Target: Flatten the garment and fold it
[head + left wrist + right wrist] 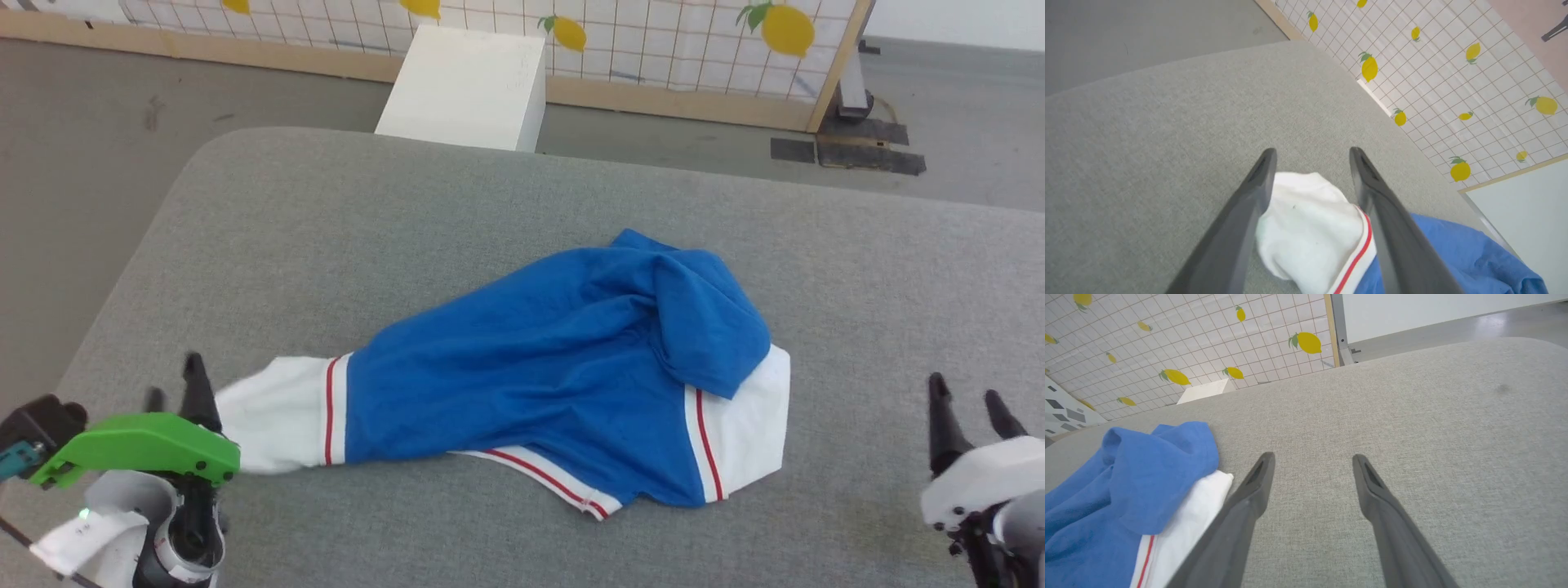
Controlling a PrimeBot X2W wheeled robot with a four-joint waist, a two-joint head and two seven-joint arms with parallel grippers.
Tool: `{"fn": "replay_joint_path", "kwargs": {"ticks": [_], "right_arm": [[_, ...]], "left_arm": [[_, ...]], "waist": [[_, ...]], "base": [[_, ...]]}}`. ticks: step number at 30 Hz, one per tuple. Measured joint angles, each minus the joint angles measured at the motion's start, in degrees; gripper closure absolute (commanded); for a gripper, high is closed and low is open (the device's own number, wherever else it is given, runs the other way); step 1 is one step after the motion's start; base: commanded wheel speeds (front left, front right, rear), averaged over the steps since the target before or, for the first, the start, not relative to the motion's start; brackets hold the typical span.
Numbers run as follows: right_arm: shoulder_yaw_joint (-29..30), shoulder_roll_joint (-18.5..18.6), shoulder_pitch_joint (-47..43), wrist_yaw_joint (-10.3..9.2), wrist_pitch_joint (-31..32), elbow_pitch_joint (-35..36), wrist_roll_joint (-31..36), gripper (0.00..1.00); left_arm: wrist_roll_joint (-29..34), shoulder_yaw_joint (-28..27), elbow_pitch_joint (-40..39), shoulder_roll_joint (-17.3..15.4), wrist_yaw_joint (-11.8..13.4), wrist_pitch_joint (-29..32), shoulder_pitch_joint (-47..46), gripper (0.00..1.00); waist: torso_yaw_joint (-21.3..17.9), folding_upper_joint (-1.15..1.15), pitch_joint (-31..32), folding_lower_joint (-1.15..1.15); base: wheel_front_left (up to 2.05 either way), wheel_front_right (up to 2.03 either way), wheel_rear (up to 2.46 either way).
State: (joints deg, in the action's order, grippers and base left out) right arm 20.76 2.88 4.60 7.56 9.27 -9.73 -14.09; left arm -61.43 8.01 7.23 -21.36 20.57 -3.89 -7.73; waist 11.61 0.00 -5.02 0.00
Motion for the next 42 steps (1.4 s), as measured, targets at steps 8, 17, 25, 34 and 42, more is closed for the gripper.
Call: {"fn": "replay_joint_path", "kwargs": {"ticks": [8, 17, 25, 34, 42], "right_arm": [[-13.29, -0.08, -0.03, 0.01, 15.70, 2.90, 5.59, 0.00], [-20.82, 0.08, 3.70, 0.00, 31.64, 1.53, 13.97, 0.00], [-23.79, 1.43, 6.56, 0.00, 34.60, -3.65, 14.05, 1.00], [-22.52, 1.96, 6.40, 0.01, 32.99, -1.41, 9.87, 1.00], [-22.97, 1.98, 5.02, 0.01, 33.09, 2.09, 8.45, 1.00]], "left_arm": [[18.72, 3.61, -1.93, -1.94, -1.42, -10.62, 3.52, 0.00], [30.72, -0.81, -6.81, 6.46, -3.55, -10.83, 7.92, 0.00], [34.35, -3.45, -5.30, 10.83, -6.90, -10.84, 7.97, 0.00], [31.93, -4.06, -3.04, 12.43, -6.48, -1.83, 8.65, 0.00], [28.46, -2.94, -2.31, 8.32, -2.82, 20.62, 7.73, 0.00]], "waist": [[-1.73, 0.00, 0.21, 0.00], [-0.57, 0.00, -1.50, 0.00], [2.07, 0.00, -3.85, 0.00], [1.37, 0.00, -3.60, 0.00], [0.90, 0.00, -4.99, 0.00]], "base": [[0.00, 0.00, 0.00], [0.00, 0.00, 0.00], [0.00, 0.00, 0.00], [0.00, 0.00, 0.00], [0.00, 0.00, 0.00]]}}
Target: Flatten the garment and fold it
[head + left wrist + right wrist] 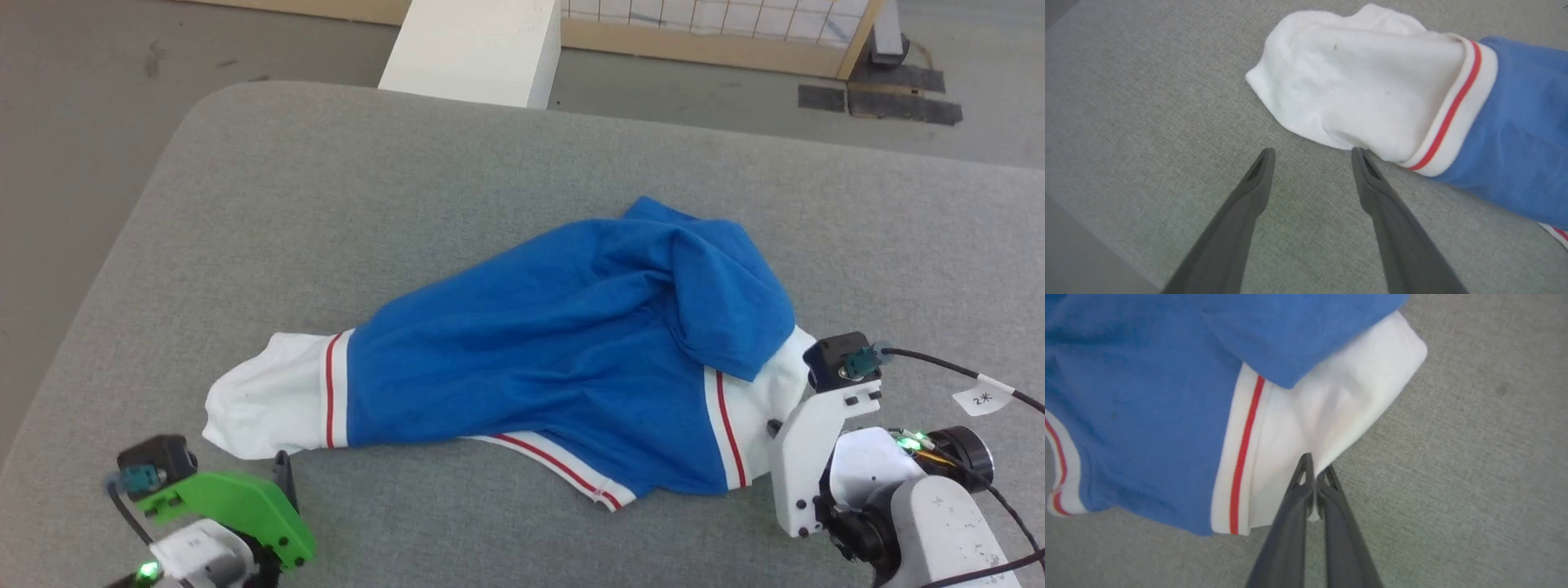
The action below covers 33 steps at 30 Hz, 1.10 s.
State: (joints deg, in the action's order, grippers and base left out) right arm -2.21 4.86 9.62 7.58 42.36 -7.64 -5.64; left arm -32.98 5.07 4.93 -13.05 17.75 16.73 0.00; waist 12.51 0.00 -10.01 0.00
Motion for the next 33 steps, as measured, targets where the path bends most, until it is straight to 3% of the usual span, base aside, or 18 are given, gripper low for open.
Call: {"fn": "replay_joint_path", "kwargs": {"ticks": [4, 10, 13, 14, 15, 25, 33], "right_arm": [[-0.40, 0.07, -0.19, -0.01, 0.25, 1.30, -0.36, 1.00], [-0.97, 0.34, -0.19, 0.00, 0.48, 2.44, -1.10, 1.00], [-0.96, 0.54, -0.19, 0.00, 0.48, 2.82, -1.45, 1.00], [-0.91, 0.54, -0.19, 0.01, 0.47, 2.91, -1.49, 1.00], [-0.87, 0.58, -0.19, 0.01, 0.47, 3.00, -1.49, 1.00], [0.52, 0.65, -0.20, 0.01, -0.68, 3.39, -2.35, 1.00], [5.78, -0.11, 1.64, 0.00, -0.92, 9.28, -13.72, 1.00]], "left_arm": [[-1.03, -0.34, 1.03, -0.66, 0.56, 3.35, -2.50, 0.00], [-3.07, -1.48, 5.35, -0.51, 0.35, 3.30, -4.52, 0.00], [-4.42, -1.63, 6.86, -0.19, -0.92, 3.02, -5.32, 0.00], [-4.90, -1.76, 7.28, 0.01, -1.51, 2.68, -5.55, 0.75], [-5.14, -1.97, 7.65, 0.19, -2.11, 1.67, -5.75, 1.00], [-8.40, -3.39, 9.68, 2.10, -8.42, -5.59, -6.50, 1.00], [-14.97, -7.86, -5.13, 3.78, -12.06, -9.01, -7.09, 1.00]], "waist": [[-0.32, 0.00, -1.30, 0.00], [-1.24, 0.00, -2.73, 0.00], [-1.57, 0.00, -3.23, 0.00], [-1.65, 0.00, -3.34, 0.00], [-1.68, 0.00, -3.43, 0.00], [-1.69, 0.00, -2.66, 0.00], [-2.17, 0.00, 0.22, 0.00]], "base": [[0.00, 0.00, 0.00], [0.00, 0.00, 0.00], [0.00, 0.00, 0.00], [0.00, 0.00, 0.00], [0.00, 0.00, 0.00], [0.00, 0.00, 0.00], [0.00, 0.00, 0.00]]}}
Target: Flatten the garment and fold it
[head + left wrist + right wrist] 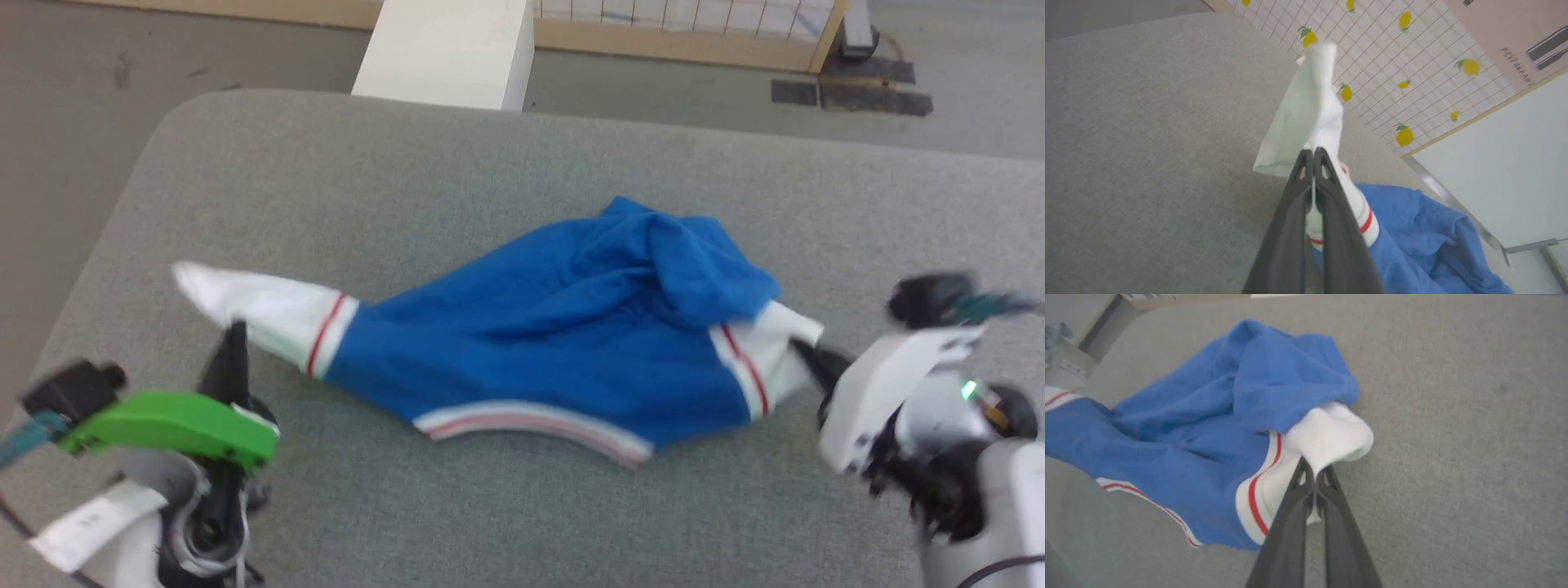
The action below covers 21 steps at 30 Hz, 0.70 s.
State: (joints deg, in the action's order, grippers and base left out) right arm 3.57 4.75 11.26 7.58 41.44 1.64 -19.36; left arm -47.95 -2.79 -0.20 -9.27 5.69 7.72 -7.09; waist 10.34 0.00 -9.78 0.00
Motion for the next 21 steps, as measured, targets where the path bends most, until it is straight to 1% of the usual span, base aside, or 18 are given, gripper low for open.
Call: {"fn": "replay_joint_path", "kwargs": {"ticks": [2, 6, 8, 10, 14, 18, 21], "right_arm": [[1.85, -0.03, 2.06, 0.00, 1.42, 2.83, -3.69, 1.00], [5.39, 0.59, 8.40, -0.01, 5.26, 7.89, -9.55, 1.00], [6.61, 0.80, 12.06, -0.01, 7.10, 9.44, -11.10, 1.00], [7.48, 0.75, 16.41, -0.01, 9.27, 9.98, -12.60, 1.00], [8.42, 0.35, 25.54, -0.01, 12.32, 8.66, -13.39, 1.00], [9.70, -0.26, 37.17, -0.01, 12.48, 2.58, -12.24, 1.00], [10.01, -0.70, 46.82, -0.01, 10.73, -3.46, -10.13, 1.00]], "left_arm": [[-1.89, -0.62, -4.89, 0.11, -0.59, 0.85, -1.26, 1.00], [-4.71, -1.29, -13.08, -0.07, -0.76, 3.03, -6.57, 1.00], [-5.36, -1.22, -14.46, -0.60, -0.75, 4.28, -10.42, 1.00], [-5.00, -0.65, -14.34, -2.16, -0.51, 5.79, -15.29, 1.00], [-4.03, 1.00, -11.54, -3.31, 0.48, 7.88, -24.75, 1.00], [-1.94, 2.35, -3.42, -5.35, 1.38, 9.16, -35.23, 1.00], [1.71, 3.86, 3.82, -7.33, 1.51, 8.88, -43.73, 1.00]], "waist": [[-0.17, 0.00, 0.87, 0.00], [-0.74, 0.00, 2.38, 0.00], [-1.18, 0.00, 2.61, 0.00], [-1.65, 0.00, 2.64, 0.00], [-2.29, 0.00, 1.73, 0.00], [-3.05, 0.00, -0.16, 0.00], [-3.70, 0.00, -2.07, 0.00]], "base": [[0.00, 0.00, 0.00], [0.00, 0.00, 0.00], [0.00, 0.00, 0.00], [0.00, 0.00, 0.00], [0.00, 0.00, 0.00], [0.00, 0.00, 0.00], [0.00, 0.00, 0.00]]}}
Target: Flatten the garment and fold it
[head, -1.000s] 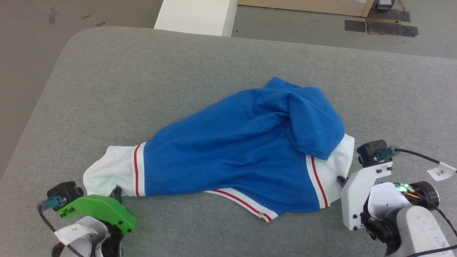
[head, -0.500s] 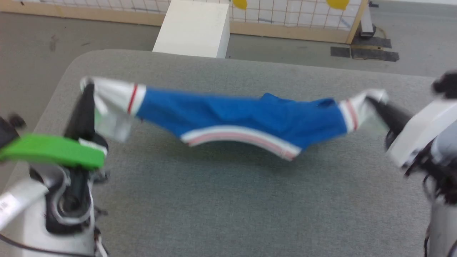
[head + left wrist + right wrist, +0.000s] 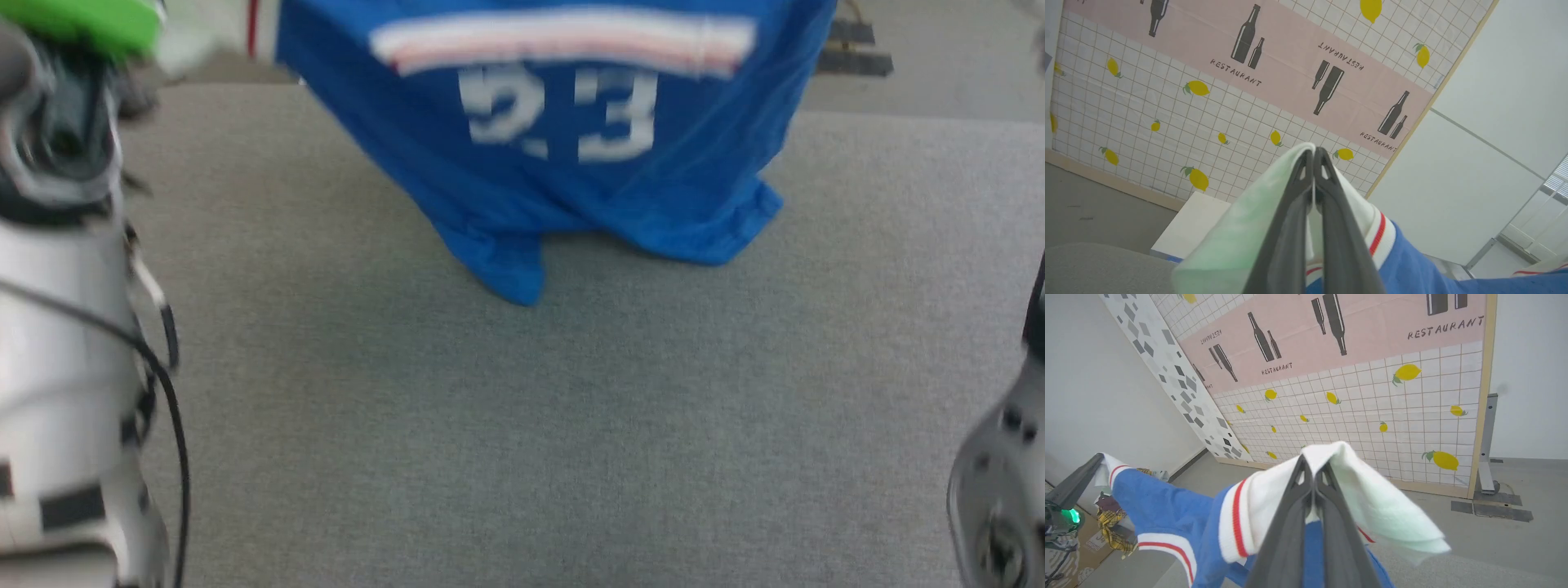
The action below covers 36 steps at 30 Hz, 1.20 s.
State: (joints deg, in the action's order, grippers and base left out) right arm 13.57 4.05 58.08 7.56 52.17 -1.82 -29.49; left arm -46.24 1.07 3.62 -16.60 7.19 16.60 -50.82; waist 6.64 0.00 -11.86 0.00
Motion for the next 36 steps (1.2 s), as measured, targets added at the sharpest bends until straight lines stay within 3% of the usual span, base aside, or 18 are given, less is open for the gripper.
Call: {"fn": "replay_joint_path", "kwargs": {"ticks": [5, 9, 13, 19, 24, 28, 36], "right_arm": [[0.91, -0.97, 15.41, 0.00, -5.30, -11.38, 4.94, 1.00], [0.67, -1.07, 25.35, 0.00, -13.89, -17.80, 9.82, 1.00], [0.96, -1.18, 31.91, 0.00, -21.23, -23.87, 11.84, 1.00], [0.49, -1.13, 35.57, 0.00, -25.98, -30.58, 12.34, 1.00], [-2.71, 0.37, 35.06, 0.00, -26.29, -32.04, 9.14, 1.00], [-5.73, 2.27, 28.94, 0.00, -25.85, -29.89, 3.60, 1.00], [-5.76, 5.08, 5.47, 0.00, -24.86, -20.04, -8.11, 1.00]], "left_arm": [[3.94, 2.34, 10.27, -0.42, 0.19, -2.18, -13.43, 1.00], [7.54, 3.53, 15.92, -0.31, 0.35, -6.49, -22.63, 1.00], [9.50, 3.55, 19.93, -0.34, 0.42, -11.88, -28.77, 1.00], [9.94, 3.25, 24.97, -0.12, -1.45, -17.13, -33.18, 1.00], [7.98, 2.52, 28.29, 0.38, -5.09, -19.29, -33.78, 1.00], [7.49, 3.09, 29.38, 0.96, -8.44, -21.46, -31.53, 1.00], [0.13, 2.42, 23.56, 5.34, -12.46, -22.72, -11.12, 1.00]], "waist": [[-1.34, 0.00, -3.97, 0.00], [-2.41, 0.00, -7.48, -0.01], [-3.50, 0.00, -10.80, -0.01], [-5.01, 0.00, -14.30, -0.01], [-5.33, 0.00, -15.60, -0.01], [-4.69, 0.00, -15.04, -0.01], [-2.88, 0.00, -9.68, 0.00]], "base": [[0.00, 0.00, 0.00], [0.00, 0.00, 0.00], [0.00, 0.00, 0.00], [0.00, 0.00, 0.00], [0.00, 0.00, 0.00], [0.00, 0.00, 0.00], [0.00, 0.00, 0.00]]}}
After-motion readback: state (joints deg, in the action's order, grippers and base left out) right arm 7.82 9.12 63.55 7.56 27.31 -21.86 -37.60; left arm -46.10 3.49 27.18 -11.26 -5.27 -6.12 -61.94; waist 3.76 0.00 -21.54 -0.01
